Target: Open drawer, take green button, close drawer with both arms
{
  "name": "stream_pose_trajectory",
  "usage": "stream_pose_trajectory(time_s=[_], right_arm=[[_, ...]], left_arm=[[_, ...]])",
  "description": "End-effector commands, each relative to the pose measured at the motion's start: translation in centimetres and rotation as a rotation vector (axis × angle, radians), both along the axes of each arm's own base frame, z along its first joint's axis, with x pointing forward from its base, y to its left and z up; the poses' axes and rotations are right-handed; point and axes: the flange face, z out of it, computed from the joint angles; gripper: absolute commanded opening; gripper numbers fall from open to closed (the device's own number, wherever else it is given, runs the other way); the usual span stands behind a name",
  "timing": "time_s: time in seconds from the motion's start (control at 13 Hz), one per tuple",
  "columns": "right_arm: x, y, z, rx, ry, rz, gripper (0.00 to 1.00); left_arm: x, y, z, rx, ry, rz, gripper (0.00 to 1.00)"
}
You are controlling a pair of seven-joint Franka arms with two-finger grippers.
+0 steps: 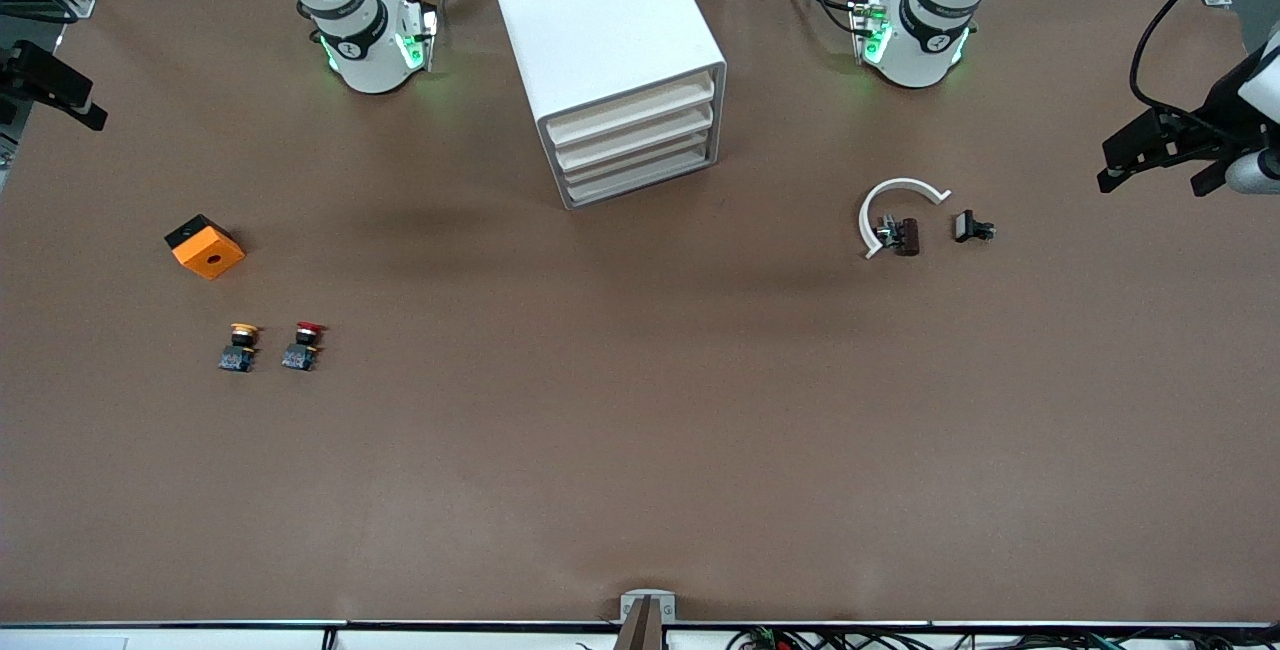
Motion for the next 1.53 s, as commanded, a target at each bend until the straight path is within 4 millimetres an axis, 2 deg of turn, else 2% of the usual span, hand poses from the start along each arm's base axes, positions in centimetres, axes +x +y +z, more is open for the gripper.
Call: stream_pose_trajectory(time_s=[0.0,0.23,0.54,1.0,1.15,1.38,1.46], right_arm=[[-0.5,-0.1,0.3,-0.002,-0.018,0.009,1.0],[-0.6,-0.2,0.2,-0.001,-0.017,0.006,1.0],[-0.6,-0.1,0.3,-0.002,-0.017,0.008,1.0],[-0.5,-0.1,0.4,-0.005,-0.012,0.004,1.0],[-0.5,-0.2,0.4,-0.004,-0.012,0.001,1.0],[-0.5,-0.2,0.3,-0.004,-0.009,0.003,1.0],[-0.5,-0.1,0.3,-0.004,-0.009,0.006,1.0]], left_arm=[[0.6,1.6,-1.6,-0.03,0.043,0.07,1.0],[1.8,0.9,-4.0,-0.103,0.098,0.193,1.0],[4.0,-0.4,-8.2,-0.221,0.196,0.348,1.0],[5.9,-2.7,-13.5,-0.345,0.367,0.571,1.0],[6.1,-4.5,-15.0,-0.327,0.411,0.614,1.0],[6.2,-9.7,-17.3,-0.265,0.478,0.692,1.0],[6.4,-10.5,-18.2,-0.249,0.493,0.704,1.0]])
